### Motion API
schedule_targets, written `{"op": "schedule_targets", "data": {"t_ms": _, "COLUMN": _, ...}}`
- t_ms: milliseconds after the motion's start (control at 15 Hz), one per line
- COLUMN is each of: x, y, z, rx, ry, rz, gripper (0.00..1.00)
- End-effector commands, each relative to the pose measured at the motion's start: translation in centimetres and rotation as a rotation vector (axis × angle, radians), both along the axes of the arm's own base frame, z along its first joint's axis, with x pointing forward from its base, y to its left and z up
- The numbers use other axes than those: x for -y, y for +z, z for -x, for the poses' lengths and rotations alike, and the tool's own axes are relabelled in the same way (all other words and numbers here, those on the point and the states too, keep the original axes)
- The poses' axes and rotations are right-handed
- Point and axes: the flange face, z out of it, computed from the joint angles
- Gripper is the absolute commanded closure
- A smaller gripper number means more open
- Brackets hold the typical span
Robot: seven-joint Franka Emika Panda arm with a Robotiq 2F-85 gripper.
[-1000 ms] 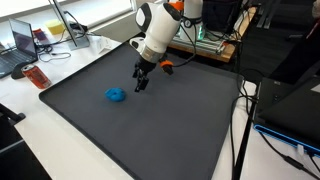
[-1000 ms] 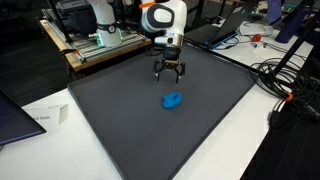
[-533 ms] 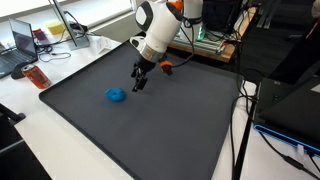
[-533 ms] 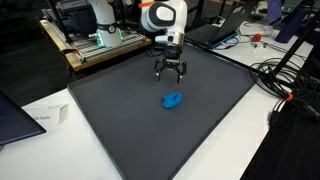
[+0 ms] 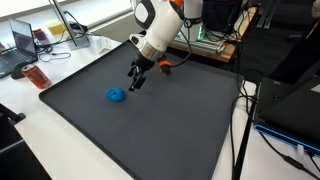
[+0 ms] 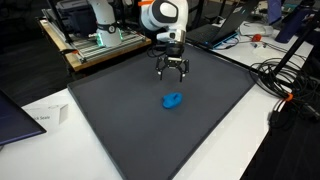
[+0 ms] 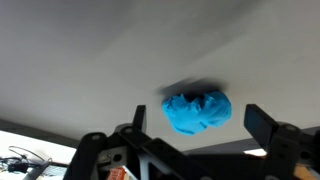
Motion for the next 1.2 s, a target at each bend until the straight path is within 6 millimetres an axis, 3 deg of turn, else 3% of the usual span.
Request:
{"op": "schedule_targets", "data": {"t_ms": 0, "x": -0.3, "y": 0.5, "z": -0.4, "rx": 0.070, "ry": -0.005, "rz": 0.055, "gripper": 0.00}}
{"op": "schedule_targets", "data": {"t_ms": 867, "x": -1.2, "y": -1.7, "z": 0.7, "rx": 0.086, "ry": -0.026, "rz": 0.152, "gripper": 0.00}}
{"op": "schedule_targets", "data": {"t_ms": 1133, "x": -1.0, "y": 0.1, "z": 0.3, "rx": 0.068, "ry": -0.022, "rz": 0.132, "gripper": 0.00}}
